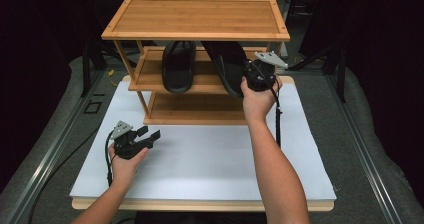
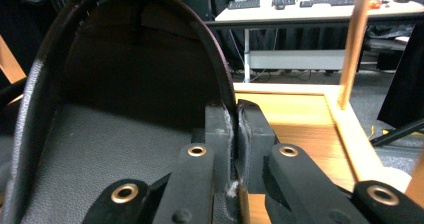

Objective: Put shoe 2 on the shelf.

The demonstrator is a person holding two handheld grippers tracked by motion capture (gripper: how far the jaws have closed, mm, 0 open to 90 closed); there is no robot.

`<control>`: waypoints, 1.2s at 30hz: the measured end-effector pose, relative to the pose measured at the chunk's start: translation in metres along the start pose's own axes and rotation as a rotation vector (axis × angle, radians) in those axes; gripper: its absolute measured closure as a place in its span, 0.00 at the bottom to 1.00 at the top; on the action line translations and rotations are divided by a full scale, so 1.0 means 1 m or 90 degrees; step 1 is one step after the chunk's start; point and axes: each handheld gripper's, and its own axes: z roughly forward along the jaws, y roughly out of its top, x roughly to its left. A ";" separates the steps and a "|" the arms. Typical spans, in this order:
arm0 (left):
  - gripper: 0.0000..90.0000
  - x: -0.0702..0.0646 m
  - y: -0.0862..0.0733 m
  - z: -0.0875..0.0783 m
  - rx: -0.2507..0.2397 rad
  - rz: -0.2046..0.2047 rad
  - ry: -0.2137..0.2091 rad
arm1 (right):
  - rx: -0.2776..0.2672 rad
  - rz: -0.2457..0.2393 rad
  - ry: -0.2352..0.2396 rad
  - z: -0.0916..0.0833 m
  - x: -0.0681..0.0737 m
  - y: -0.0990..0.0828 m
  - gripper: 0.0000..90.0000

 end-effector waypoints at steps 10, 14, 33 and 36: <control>0.44 0.001 0.000 0.000 0.001 -0.003 -0.001 | 0.027 -0.011 -0.041 0.025 0.005 -0.006 0.94; 0.44 0.001 0.000 0.000 0.000 -0.003 -0.003 | 0.049 -0.007 -0.061 0.033 0.005 -0.009 0.94; 0.44 -0.007 0.019 0.000 -0.029 0.014 0.000 | 0.008 -0.003 0.048 -0.007 -0.006 -0.015 0.66; 0.43 -0.011 0.035 -0.001 -0.043 0.023 -0.002 | 0.017 -0.015 0.068 -0.024 -0.010 -0.019 0.62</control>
